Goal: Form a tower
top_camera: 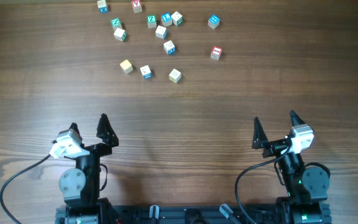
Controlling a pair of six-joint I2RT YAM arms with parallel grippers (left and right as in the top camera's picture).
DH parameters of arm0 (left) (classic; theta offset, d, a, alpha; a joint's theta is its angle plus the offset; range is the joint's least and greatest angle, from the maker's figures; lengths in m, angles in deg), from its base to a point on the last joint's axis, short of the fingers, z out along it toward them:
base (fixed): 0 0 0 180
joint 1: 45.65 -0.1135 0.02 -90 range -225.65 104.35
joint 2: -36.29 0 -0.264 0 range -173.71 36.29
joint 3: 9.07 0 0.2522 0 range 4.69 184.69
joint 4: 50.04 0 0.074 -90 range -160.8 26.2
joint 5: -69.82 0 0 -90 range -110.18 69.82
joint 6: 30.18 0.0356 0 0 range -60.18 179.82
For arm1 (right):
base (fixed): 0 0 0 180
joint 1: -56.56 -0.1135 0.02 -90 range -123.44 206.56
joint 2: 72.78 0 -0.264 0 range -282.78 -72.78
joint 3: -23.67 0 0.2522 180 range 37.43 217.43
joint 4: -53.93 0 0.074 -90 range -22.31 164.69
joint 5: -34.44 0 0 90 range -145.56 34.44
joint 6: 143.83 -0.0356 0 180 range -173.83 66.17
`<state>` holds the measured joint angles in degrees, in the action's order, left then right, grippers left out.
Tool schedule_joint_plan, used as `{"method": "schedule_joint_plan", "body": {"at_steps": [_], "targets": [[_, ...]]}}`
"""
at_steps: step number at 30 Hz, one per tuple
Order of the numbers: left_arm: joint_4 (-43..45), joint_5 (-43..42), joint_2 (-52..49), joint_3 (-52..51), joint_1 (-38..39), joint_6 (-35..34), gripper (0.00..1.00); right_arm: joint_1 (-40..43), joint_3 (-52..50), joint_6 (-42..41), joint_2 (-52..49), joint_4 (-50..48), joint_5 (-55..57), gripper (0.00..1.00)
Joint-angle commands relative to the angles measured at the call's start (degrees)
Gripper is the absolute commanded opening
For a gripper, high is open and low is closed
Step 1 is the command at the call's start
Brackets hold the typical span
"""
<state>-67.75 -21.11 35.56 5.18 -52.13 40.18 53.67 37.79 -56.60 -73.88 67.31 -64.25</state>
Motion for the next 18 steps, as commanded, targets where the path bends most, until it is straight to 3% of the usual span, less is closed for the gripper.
{"method": "schedule_joint_plan", "body": {"at_steps": [1,18], "targets": [[-0.4,0.3,0.4,-0.2,0.3,0.0,1.00,-0.1,-0.1,-0.4,0.6,-0.2,0.8,1.00],[-0.2,1.9,0.4,-0.2,0.3,-0.3,1.00,-0.1,-0.1,-0.4,0.6,-0.2,0.9,1.00]]}}
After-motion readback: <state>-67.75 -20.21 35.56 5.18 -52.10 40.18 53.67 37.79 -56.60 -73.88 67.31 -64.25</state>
